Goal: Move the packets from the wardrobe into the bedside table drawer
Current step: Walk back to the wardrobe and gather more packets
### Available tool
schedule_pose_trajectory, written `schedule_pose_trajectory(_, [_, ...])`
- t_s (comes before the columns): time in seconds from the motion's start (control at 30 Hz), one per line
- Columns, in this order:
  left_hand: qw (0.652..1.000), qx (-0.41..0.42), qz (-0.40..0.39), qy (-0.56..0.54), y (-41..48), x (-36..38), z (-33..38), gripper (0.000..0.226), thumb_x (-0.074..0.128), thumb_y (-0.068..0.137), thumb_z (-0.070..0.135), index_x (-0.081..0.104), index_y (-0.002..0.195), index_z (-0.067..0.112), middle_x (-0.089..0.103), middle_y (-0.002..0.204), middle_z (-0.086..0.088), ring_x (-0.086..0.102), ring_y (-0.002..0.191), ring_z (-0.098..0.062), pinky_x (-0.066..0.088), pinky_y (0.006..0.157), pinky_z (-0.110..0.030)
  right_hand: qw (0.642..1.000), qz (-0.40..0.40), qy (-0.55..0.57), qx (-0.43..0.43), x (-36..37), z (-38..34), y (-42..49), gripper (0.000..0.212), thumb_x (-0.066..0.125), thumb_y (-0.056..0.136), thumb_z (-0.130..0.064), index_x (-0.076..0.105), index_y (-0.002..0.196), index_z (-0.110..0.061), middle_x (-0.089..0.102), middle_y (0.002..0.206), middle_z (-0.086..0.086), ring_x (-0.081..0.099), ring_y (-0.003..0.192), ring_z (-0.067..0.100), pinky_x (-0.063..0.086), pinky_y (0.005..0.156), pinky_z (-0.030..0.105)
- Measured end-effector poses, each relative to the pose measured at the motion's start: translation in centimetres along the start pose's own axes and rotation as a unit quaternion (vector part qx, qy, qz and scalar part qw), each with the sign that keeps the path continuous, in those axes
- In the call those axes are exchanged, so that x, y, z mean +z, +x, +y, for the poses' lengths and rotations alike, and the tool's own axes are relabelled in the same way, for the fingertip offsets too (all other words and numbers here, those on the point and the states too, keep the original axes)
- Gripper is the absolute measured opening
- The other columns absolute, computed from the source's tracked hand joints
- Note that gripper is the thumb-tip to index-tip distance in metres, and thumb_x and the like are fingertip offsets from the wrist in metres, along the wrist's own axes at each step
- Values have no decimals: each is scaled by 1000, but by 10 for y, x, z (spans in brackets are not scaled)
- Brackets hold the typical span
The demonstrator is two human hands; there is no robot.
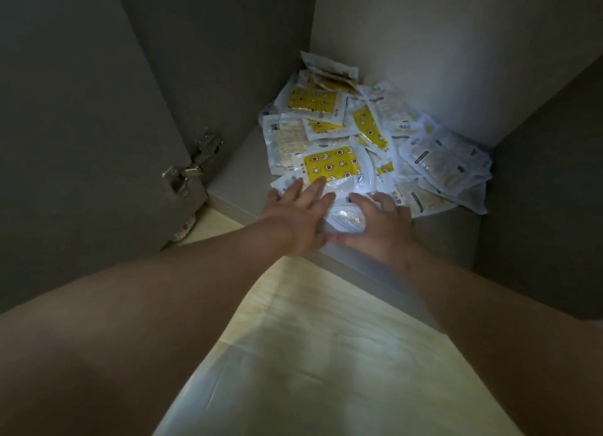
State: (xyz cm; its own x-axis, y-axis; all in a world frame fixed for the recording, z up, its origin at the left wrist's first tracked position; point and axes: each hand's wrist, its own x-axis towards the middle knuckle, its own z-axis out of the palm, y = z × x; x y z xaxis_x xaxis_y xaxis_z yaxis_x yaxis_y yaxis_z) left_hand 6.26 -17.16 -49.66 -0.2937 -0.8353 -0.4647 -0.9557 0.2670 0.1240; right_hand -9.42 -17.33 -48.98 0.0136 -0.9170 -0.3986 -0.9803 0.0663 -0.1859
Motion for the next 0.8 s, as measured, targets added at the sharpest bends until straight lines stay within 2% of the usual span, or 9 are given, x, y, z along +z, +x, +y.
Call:
schedule_pose_trajectory(0.07, [1000, -8, -10, 22, 2, -4, 0, 78, 32, 93, 60, -14, 149, 31, -29, 155, 4, -12, 145, -31, 7, 117, -52, 988, 146, -45, -21, -12, 9, 6, 50, 56, 85, -44, 50, 132, -29, 42, 140, 8, 38, 125, 33, 30, 103, 40])
schedule_pose_trajectory(0.13, [999, -17, -21, 34, 4, -9, 1, 81, 35, 92, 62, -14, 149, 31, -28, 155, 3, -8, 144, -33, 10, 116, -52, 967, 247, -52, -22, -21, 23, 14, 44, 56, 85, -31, 53, 128, -22, 43, 137, 12, 38, 123, 35, 28, 101, 40])
schedule_pose_trajectory(0.17, [999, -19, -24, 34, 5, -11, 1, 82, 36, 91, 62, -13, 149, 31, -27, 155, 3, -7, 144, -34, 11, 116, -52, 964, 260, -49, -6, -25, 29, 20, 50, 58, 84, -31, 48, 132, -22, 35, 143, 12, 33, 128, 36, 25, 104, 43])
schedule_pose_trajectory(0.23, [999, -22, -23, 24, 7, -13, 3, 82, 39, 91, 62, -11, 149, 31, -25, 155, 2, -5, 143, -35, 12, 115, -53, 973, 220, -48, 48, -34, 39, 36, 72, 63, 81, -41, 30, 143, -27, 13, 155, 11, 16, 139, 39, 16, 110, 53])
schedule_pose_trajectory(0.3, [999, -26, -26, 10, 8, -14, 4, 83, 41, 90, 61, -9, 150, 32, -25, 155, 3, -7, 143, -36, 10, 115, -55, 984, 137, -37, 112, -42, 50, 54, 95, 66, 76, -57, 9, 149, -32, -6, 158, 8, 0, 143, 41, 10, 111, 60])
schedule_pose_trajectory(0.37, [999, -29, -38, -9, 8, -14, 5, 85, 44, 90, 60, -9, 149, 33, -27, 155, 4, -10, 144, -36, 7, 116, -55, 985, 60, 38, 156, -42, 59, 63, 107, 65, 73, -65, -3, 150, -34, -16, 158, 9, -7, 143, 42, 7, 112, 61])
schedule_pose_trajectory(0.43, [998, -35, -47, -28, 10, -14, 5, 87, 47, 89, 59, -10, 149, 35, -29, 154, 6, -14, 143, -36, 2, 116, -56, 983, 18, 94, 154, -33, 64, 64, 108, 62, 73, -68, -7, 150, -36, -19, 157, 9, -12, 143, 42, 5, 113, 61])
schedule_pose_trajectory(0.57, [997, -36, -52, -43, 11, -13, 7, 88, 48, 88, 60, -11, 149, 36, -32, 153, 7, -18, 143, -37, -1, 114, -58, 993, 16, 68, 98, -12, 49, 44, 96, 50, 77, -73, -7, 148, -41, -19, 158, 5, -13, 142, 44, 2, 112, 63])
schedule_pose_trajectory(0.8, [999, -31, 2, -27, -8, 15, 9, 67, 21, 94, 61, -11, 148, 38, -34, 152, 2, -28, 140, -36, -11, 114, -54, 998, 17, 48, 42, 24, 17, -5, 87, 40, 78, -77, -5, 146, -47, -24, 157, -2, -20, 143, 37, -5, 114, 57])
